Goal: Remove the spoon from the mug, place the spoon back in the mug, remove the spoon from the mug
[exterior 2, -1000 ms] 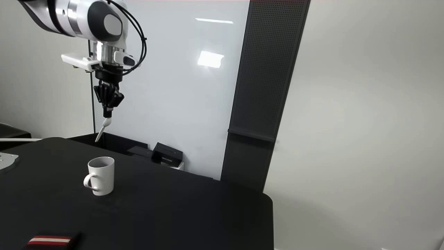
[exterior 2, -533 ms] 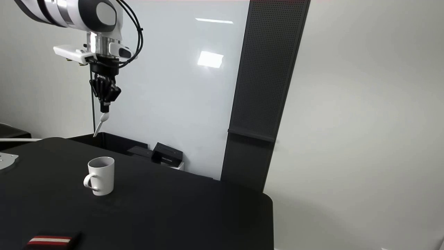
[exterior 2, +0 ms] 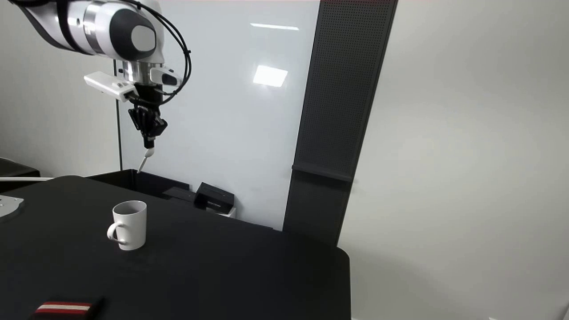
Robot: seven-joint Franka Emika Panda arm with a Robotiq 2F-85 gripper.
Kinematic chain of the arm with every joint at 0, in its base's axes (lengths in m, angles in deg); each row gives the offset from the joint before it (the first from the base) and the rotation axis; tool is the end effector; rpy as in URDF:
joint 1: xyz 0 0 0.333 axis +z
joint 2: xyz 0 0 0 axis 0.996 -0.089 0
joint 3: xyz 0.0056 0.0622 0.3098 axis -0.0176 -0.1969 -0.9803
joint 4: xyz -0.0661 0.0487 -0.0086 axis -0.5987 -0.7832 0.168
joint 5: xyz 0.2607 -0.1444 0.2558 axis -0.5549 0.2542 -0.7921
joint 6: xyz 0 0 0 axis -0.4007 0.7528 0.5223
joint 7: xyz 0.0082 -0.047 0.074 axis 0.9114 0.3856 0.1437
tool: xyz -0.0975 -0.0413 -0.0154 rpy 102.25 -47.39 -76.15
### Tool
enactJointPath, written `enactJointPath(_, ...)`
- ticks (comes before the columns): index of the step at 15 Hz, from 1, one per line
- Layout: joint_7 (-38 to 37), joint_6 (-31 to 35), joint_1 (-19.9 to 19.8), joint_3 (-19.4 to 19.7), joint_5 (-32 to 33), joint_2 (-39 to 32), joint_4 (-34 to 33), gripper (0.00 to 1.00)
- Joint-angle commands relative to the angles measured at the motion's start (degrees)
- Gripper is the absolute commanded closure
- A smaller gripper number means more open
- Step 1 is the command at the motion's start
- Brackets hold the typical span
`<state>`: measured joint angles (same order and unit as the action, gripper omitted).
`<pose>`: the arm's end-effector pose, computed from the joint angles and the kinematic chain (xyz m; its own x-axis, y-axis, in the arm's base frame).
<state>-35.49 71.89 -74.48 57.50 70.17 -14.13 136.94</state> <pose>0.6778 0.1343 0.3738 0.9449 -0.2998 0.1314 -0.2806 -0.9486 -0.1461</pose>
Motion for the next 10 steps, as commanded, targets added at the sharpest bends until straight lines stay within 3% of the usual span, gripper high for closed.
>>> enactJointPath(1, 2.30, 1.01, -2.11, -0.39, -1.78, -5.07, -5.07, 1.00)
enactJointPath(7, 13.32, -4.53, -9.28, -3.08, -9.90, -15.79, -16.28, 1.00)
enactJointPath(10, 15.06, -7.44, -10.92, -2.76, -10.66, -21.65, -22.85, 1.00)
